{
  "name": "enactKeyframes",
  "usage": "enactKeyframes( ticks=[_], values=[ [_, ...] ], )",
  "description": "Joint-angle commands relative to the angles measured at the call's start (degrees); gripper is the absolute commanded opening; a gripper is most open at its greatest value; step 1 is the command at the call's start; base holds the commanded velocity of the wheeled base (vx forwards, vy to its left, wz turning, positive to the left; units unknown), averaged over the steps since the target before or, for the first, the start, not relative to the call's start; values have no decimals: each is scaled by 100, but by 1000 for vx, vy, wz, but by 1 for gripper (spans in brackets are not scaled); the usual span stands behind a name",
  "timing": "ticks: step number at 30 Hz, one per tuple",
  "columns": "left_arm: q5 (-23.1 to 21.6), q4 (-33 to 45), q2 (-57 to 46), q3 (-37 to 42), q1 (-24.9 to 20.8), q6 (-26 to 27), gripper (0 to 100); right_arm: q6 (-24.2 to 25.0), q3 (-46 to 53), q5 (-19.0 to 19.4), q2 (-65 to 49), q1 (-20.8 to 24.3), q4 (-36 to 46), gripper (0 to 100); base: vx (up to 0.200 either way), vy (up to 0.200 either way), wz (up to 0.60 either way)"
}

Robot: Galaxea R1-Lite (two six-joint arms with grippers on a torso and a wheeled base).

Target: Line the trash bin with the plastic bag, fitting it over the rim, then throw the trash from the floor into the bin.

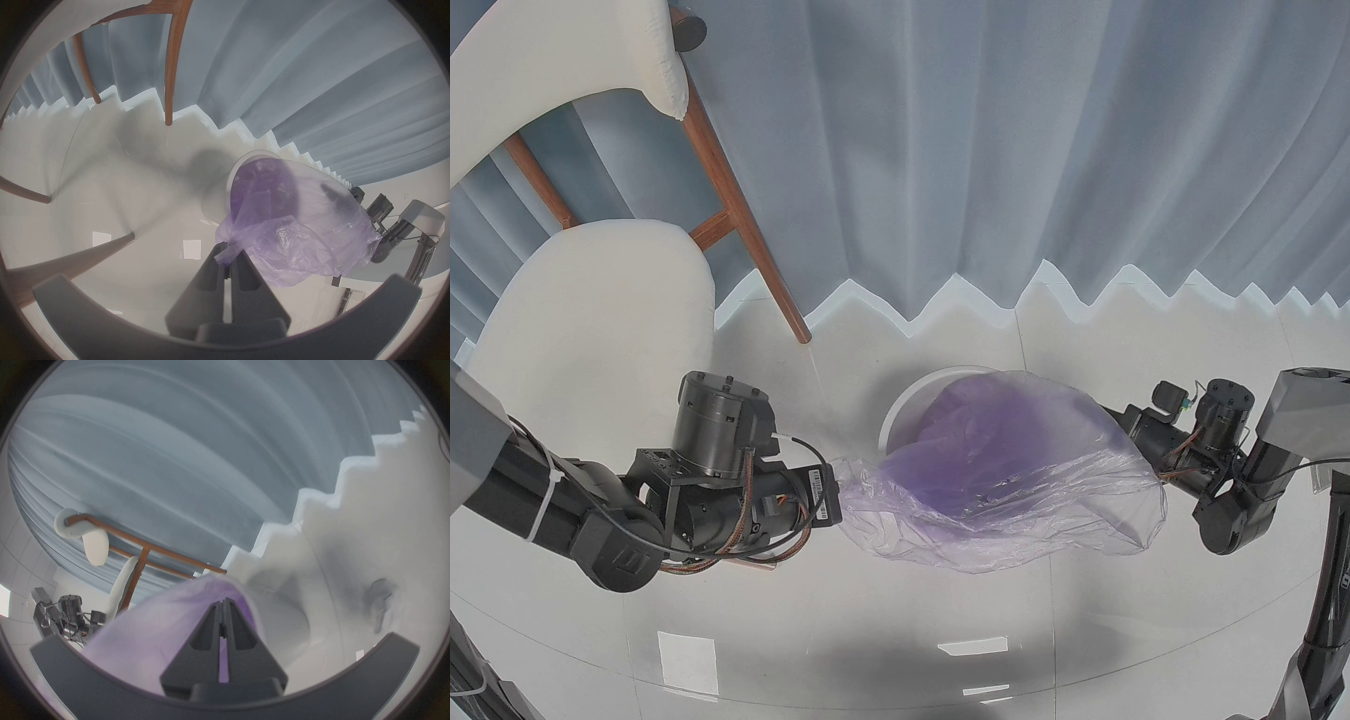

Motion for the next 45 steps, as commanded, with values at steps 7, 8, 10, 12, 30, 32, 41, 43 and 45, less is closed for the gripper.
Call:
enactKeyframes(
  ticks=[7, 8, 10, 12, 30, 32, 41, 43, 45],
  values=[
    [4, -11, -53, 14, 25, -12, 0, -347, 6, -35, 658, 798, 54, 0, 0, 0, 0],
    [-5, -11, -53, 14, 25, -12, 0, -435, -3, -35, 719, 868, 54, 0, 0, 0, 0],
    [4, -11, -53, 14, 25, -12, 0, -610, -12, -52, 799, 1035, 54, 0, 0, 0, 0],
    [4, -11, -53, 14, 25, -12, 0, -654, -3, -87, 816, 1167, 63, 0, 0, 0, 0],
    [-5, -20, -123, -12, 25, -56, 0, -672, 226, -650, 166, 842, 564, 0, 0, 0, 0],
    [-31, -11, -193, 58, 25, -56, 0, -698, 454, -659, -309, 666, 827, 0, 0, 0, 0],
    [-22, -11, -185, 49, 34, -56, 0, -2096, 981, -694, -810, -292, 1249, 0, 0, 0, 0],
    [-22, -11, -185, 58, 34, -56, 0, -2122, 1008, -712, -792, -371, 1240, 0, 0, 0, 0],
    [-22, -11, -211, 76, 34, -47, 0, -2034, 744, -738, -731, -670, 1232, 0, 0, 0, 0]
  ],
)
